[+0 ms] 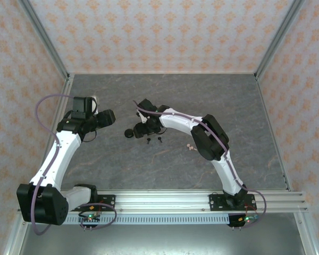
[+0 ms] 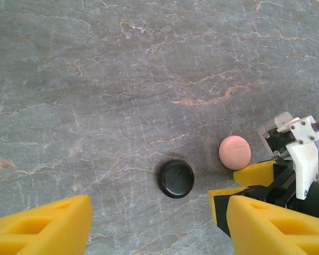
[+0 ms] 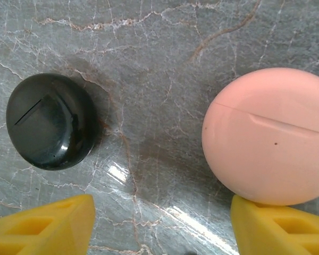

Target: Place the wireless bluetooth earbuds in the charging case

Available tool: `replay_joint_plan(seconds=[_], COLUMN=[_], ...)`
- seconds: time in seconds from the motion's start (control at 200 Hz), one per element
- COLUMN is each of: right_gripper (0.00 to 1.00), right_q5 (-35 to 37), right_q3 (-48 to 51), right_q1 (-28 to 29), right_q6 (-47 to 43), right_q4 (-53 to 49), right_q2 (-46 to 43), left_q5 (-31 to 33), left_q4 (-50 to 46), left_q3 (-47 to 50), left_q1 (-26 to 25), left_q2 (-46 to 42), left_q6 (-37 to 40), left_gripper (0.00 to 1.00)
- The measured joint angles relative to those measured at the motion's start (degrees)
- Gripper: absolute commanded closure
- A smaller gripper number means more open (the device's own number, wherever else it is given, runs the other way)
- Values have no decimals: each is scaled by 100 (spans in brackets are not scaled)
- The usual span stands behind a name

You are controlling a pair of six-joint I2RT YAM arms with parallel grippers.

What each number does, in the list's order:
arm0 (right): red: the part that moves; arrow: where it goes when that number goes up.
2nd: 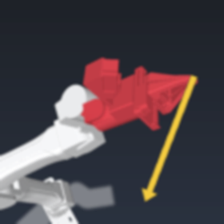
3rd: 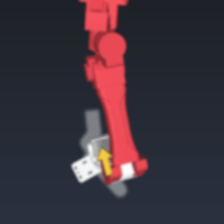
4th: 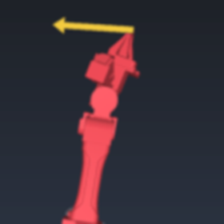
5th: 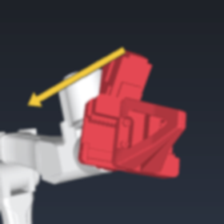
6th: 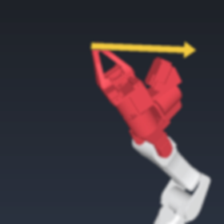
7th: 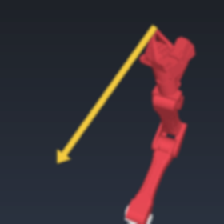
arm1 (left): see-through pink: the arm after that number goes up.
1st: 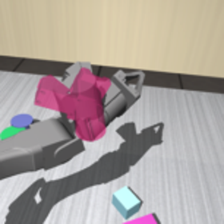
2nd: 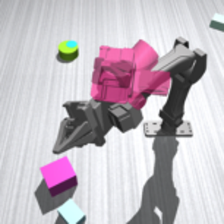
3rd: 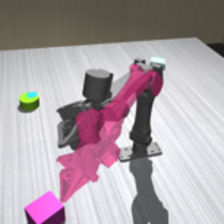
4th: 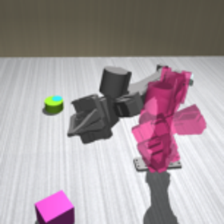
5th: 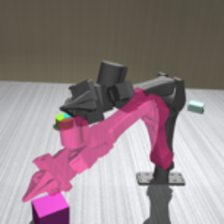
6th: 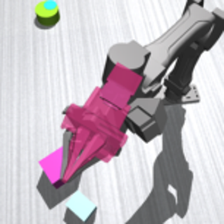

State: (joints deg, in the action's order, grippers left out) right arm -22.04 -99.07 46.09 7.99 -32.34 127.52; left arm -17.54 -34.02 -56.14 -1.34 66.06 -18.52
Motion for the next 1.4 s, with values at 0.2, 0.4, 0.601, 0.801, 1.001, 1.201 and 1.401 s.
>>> replay_joint_plan(seconds=[0.2, 0.4, 0.601, 0.801, 1.001, 1.201, 1.401], right_gripper=[22, 14, 15, 22, 28, 30, 30], right_q5=[278, 645, 837, 859, 732, 560, 452], right_q3=[48, -1012, -2476, -3189, -3224, -3213, -2909], right_q1=[0, -15, -50, -144, -243, -236, -240], right_q6=[-662, -1886, -2817, -3101, -3143, -3141, -3141], right_q4=[-393, -1287, -1838, -2135, -2262, -2304, -2205], right_q2=[-367, -256, 638, 1491, 1705, 1705, 1587], left_q5=[2, 0, 0, 0, 0, 0, 0], left_q4=[2, 4, 4, 4, 2, 2, 2], left_q3=[0, 0, 0, 0, 0, 0, 0], left_q1=[0, 0, 0, 0, 0, 0, 0], left_q2=[-17, -105, -120, -144, -195, -195, -195], left_q6=[0, 0, -2, -2, -2, -2, -4], left_gripper=[32, 32, 32, 32, 32, 32, 32])
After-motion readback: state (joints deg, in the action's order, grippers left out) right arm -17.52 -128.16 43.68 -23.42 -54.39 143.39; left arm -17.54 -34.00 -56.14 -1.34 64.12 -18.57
